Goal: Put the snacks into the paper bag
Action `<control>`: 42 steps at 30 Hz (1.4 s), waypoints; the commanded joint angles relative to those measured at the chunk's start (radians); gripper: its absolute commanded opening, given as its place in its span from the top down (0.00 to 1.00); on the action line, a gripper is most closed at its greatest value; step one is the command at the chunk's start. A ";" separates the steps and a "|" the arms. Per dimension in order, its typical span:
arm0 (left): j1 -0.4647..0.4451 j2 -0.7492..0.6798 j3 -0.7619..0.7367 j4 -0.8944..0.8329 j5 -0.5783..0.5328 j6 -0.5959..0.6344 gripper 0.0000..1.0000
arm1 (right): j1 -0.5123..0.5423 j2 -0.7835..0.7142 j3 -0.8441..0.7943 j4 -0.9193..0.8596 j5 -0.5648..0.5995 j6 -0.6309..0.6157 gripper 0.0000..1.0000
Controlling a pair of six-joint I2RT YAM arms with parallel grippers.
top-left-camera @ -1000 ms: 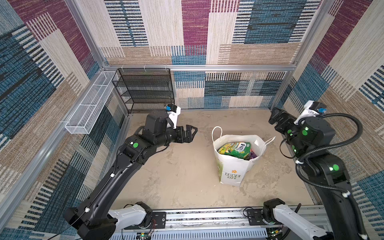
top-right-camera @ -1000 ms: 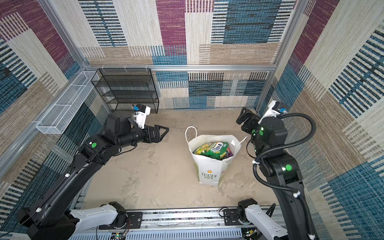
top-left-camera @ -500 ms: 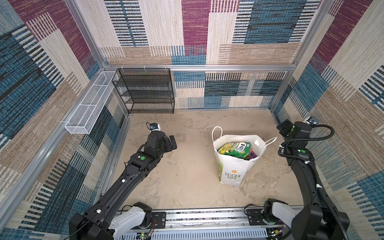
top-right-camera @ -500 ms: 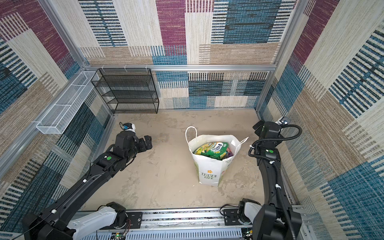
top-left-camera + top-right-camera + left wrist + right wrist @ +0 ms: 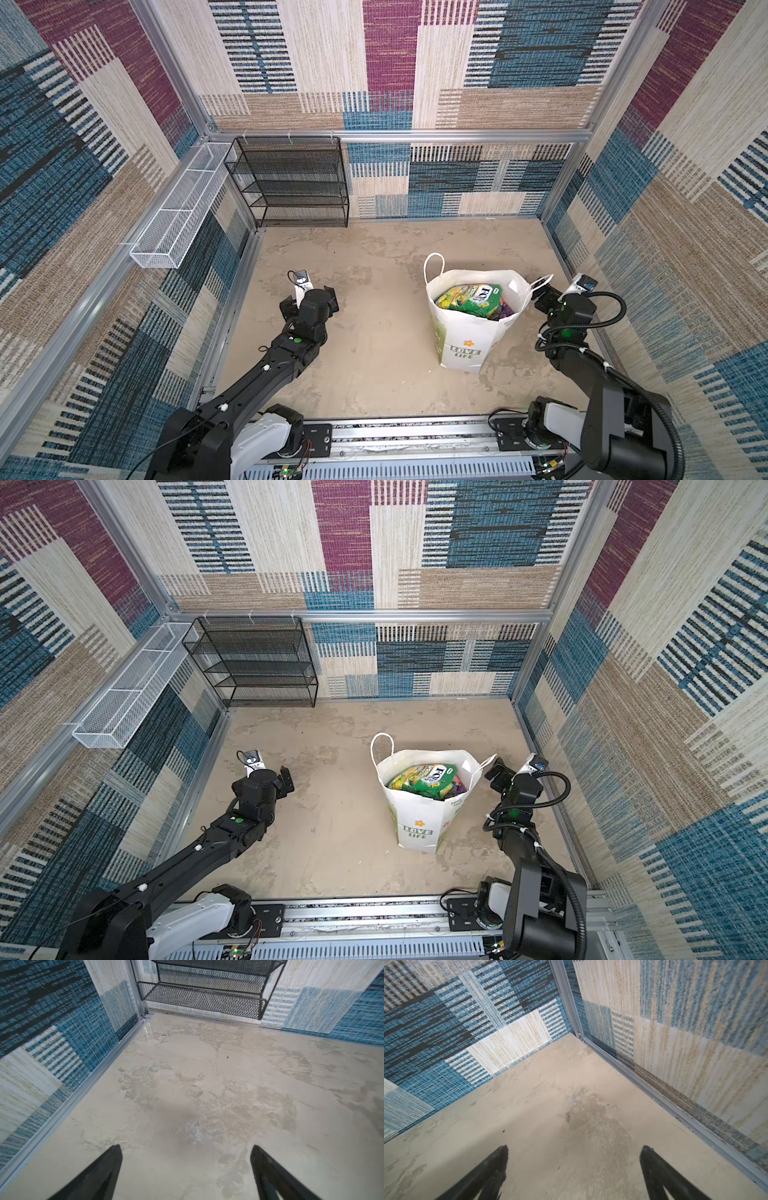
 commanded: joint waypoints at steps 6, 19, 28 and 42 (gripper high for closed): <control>0.039 0.047 -0.054 0.273 -0.084 0.248 0.01 | 0.002 0.032 -0.123 0.375 -0.120 -0.063 0.00; 0.131 0.267 -0.083 0.522 0.030 0.284 0.01 | 0.120 0.168 -0.119 0.530 -0.140 -0.154 0.00; 0.187 0.412 -0.200 0.970 0.104 0.393 0.00 | 0.186 0.232 -0.129 0.628 -0.120 -0.197 0.00; 0.337 0.413 -0.079 0.631 0.407 0.270 0.01 | 0.260 0.343 -0.130 0.733 -0.059 -0.262 0.00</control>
